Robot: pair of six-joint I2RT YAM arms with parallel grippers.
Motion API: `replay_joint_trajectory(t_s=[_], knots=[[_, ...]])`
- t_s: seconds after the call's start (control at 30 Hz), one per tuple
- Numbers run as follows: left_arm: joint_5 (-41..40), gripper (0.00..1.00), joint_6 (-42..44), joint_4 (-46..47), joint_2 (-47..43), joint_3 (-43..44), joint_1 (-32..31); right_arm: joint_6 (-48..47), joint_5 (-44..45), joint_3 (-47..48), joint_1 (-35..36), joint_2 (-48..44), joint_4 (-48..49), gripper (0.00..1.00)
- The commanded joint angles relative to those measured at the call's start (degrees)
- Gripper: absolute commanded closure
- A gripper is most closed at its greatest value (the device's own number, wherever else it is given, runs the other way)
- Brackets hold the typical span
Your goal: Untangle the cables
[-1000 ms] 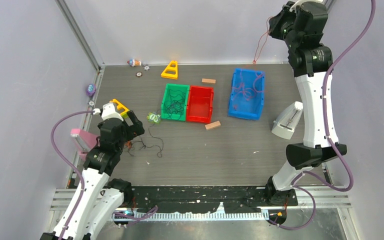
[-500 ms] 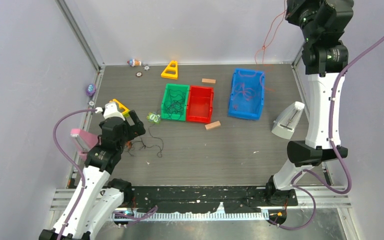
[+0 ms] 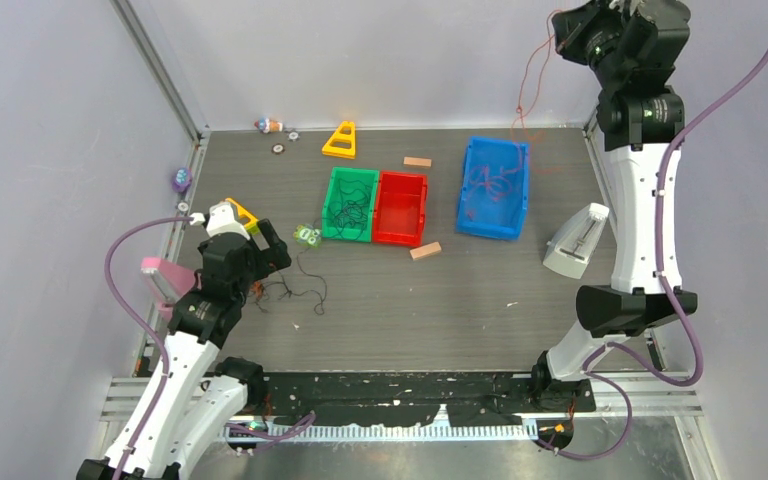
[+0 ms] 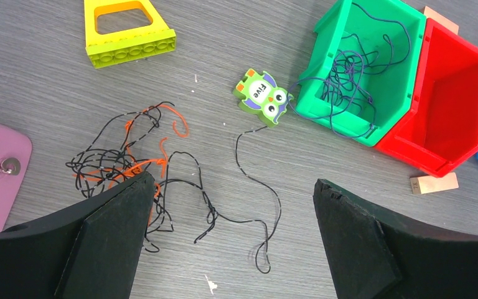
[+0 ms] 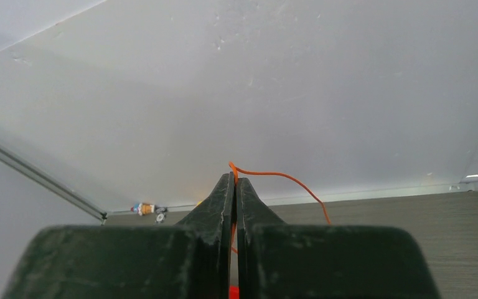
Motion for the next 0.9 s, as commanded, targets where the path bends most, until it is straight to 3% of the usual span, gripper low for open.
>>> replay_joint_trajectory(t_s=[0.0, 0.43, 0.87], knots=[[-0.3, 0.0, 0.16, 1.71, -0.24, 1.14, -0.35, 1.59, -3.88, -3.59, 0.09, -1.36, 2.73, 0.95], [-0.9, 0.0, 1.36, 2.29, -0.75, 0.47, -0.36, 3.33, -0.99, -16.1, 2.31, -0.35, 5.76, 0.95], [-0.92, 0.01, 1.42, 2.28, -0.02, 0.46, -0.37, -2.0, 4.16, -31.35, 2.22, -2.5, 7.18, 0.95]])
